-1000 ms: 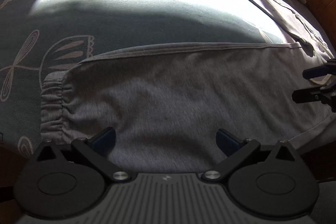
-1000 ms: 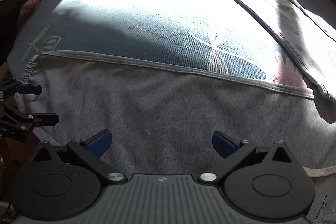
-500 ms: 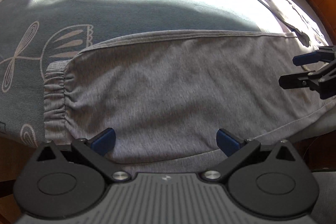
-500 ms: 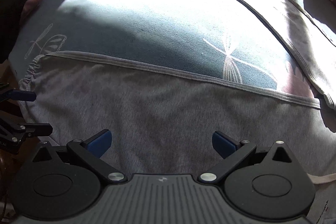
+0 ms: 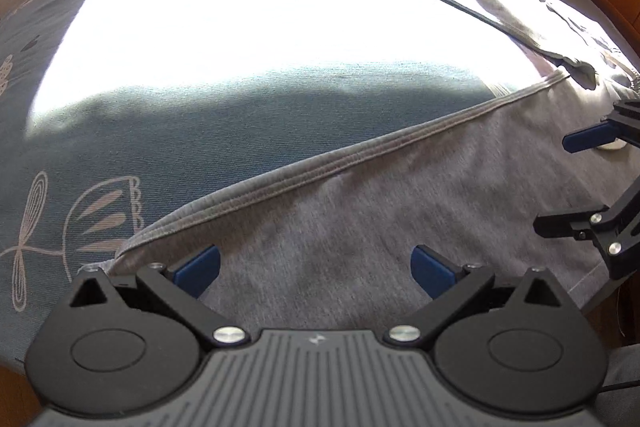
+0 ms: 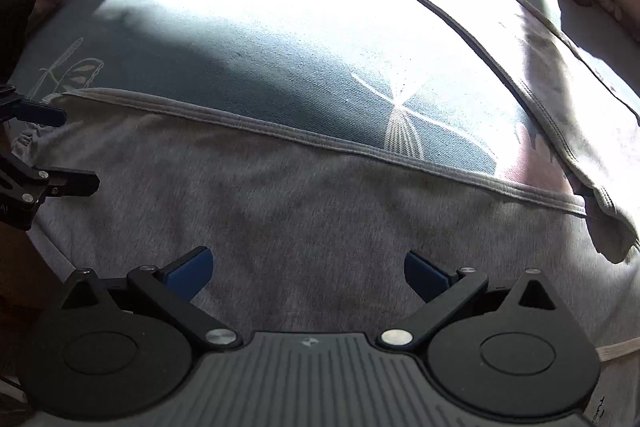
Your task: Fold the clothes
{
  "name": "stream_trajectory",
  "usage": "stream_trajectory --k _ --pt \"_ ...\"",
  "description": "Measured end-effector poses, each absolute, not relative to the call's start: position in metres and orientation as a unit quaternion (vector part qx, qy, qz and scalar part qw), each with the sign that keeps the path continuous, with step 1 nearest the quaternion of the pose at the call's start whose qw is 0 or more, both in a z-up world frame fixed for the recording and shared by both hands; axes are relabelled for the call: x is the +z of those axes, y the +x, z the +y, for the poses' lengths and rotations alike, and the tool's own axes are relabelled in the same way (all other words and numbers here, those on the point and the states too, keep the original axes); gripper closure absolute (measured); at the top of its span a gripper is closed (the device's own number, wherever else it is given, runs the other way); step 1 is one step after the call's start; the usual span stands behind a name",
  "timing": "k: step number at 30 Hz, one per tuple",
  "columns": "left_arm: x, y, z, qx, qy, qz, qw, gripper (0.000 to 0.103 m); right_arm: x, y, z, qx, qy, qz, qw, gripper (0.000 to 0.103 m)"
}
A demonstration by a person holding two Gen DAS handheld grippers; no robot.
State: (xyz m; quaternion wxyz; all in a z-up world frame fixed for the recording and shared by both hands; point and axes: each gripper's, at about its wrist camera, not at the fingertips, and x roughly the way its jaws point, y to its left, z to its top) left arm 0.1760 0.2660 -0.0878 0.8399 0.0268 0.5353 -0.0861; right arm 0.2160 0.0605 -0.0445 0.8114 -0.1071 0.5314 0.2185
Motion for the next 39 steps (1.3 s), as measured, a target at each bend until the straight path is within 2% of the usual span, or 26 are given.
stream_trajectory --k 7,13,19,28,33,36,39 --pt "-0.103 0.181 0.282 -0.036 0.031 0.563 0.825 0.001 -0.074 0.202 0.067 0.239 -0.092 0.561 0.787 0.0" --pt "-0.079 0.188 0.257 -0.049 0.061 0.559 0.825 0.002 -0.054 0.181 0.044 0.234 -0.104 0.544 0.799 0.0" --pt "-0.058 0.203 0.19 -0.128 0.101 0.54 0.826 0.002 -0.039 0.203 -0.03 0.12 -0.075 0.534 0.833 0.0" --pt "-0.055 0.235 0.061 -0.251 0.16 0.514 0.804 0.002 -0.035 0.216 -0.209 -0.089 -0.057 0.51 0.854 0.0" --pt "-0.062 0.237 0.01 -0.292 0.191 0.516 0.782 0.002 -0.063 0.203 -0.276 -0.108 -0.011 0.529 0.842 0.0" --pt "-0.068 0.238 -0.014 -0.308 0.21 0.524 0.766 0.002 -0.076 0.174 -0.301 -0.108 0.062 0.534 0.836 0.0" --pt "-0.067 0.241 -0.04 -0.326 0.221 0.528 0.752 0.002 -0.074 0.15 -0.309 -0.104 0.062 0.528 0.841 0.0"
